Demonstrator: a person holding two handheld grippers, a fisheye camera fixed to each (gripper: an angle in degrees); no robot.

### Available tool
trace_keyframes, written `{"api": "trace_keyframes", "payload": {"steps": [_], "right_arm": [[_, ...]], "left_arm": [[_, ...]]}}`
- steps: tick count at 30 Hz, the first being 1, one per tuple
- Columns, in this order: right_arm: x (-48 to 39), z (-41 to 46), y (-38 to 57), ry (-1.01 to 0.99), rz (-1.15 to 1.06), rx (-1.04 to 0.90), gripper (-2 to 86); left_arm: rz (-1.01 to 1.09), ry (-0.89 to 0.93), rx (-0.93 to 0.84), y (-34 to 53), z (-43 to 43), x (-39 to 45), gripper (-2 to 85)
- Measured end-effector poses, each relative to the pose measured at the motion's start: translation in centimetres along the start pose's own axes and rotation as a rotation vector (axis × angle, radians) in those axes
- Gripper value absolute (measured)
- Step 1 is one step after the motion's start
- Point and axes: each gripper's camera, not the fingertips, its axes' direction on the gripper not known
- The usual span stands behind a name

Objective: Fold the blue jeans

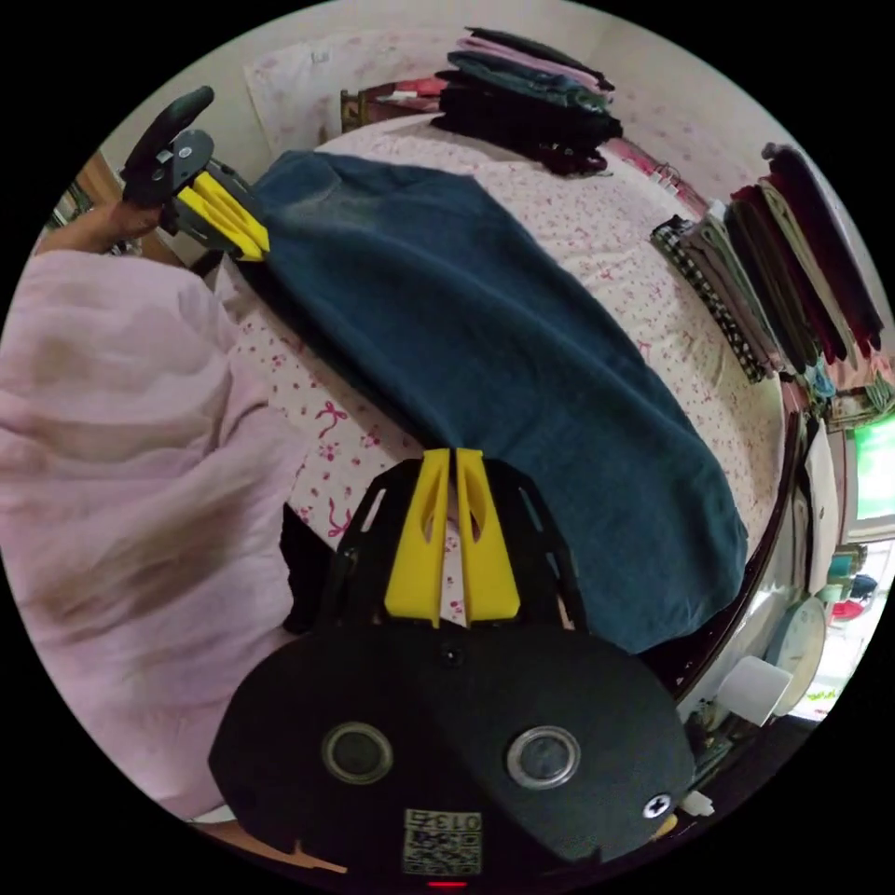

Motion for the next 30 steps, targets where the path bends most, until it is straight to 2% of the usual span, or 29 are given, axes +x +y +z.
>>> {"api": "trace_keyframes", "payload": {"steps": [4, 8, 12, 14, 18, 22, 26, 30], "right_arm": [[1.3, -2.6, 0.9, -0.062, 0.041, 0.116, 1.4], [0.8, 0.4, -0.2, -0.09, 0.025, 0.006, 2.2], [5.4, -4.7, 1.9, -0.001, 0.214, 0.122, 2.8], [9.2, -6.6, 4.0, 0.071, 0.325, 0.158, 3.2], [20.8, -8.9, 7.2, 0.185, 0.608, 0.144, 5.7], [31.7, -8.7, 7.4, 0.136, 0.803, 0.131, 8.0], [38.1, -6.9, 6.4, -0.002, 0.875, 0.071, 9.1], [40.8, -4.3, 4.9, -0.117, 0.857, -0.003, 7.3]], "left_arm": [[-0.007, 0.088, 0.003, -1.4, 1.3, -0.2, 0.1], [-0.051, 0.128, -0.125, -3.2, 8.7, 0.1, 0.2], [-0.035, 0.195, -0.072, -4.1, 7.4, -0.8, 0.1], [-0.027, 0.288, -0.014, -5.3, 6.2, -2.6, 0.0], [-0.062, 0.167, 0.047, -10.3, 7.6, -5.2, -0.2], [-0.078, 0.06, 0.064, -19.2, 13.1, -6.3, -0.3], [-0.058, 0.006, 0.061, -26.0, 17.7, -6.6, -0.3], [-0.065, -0.012, 0.048, -28.9, 20.7, -7.3, -0.3]]}}
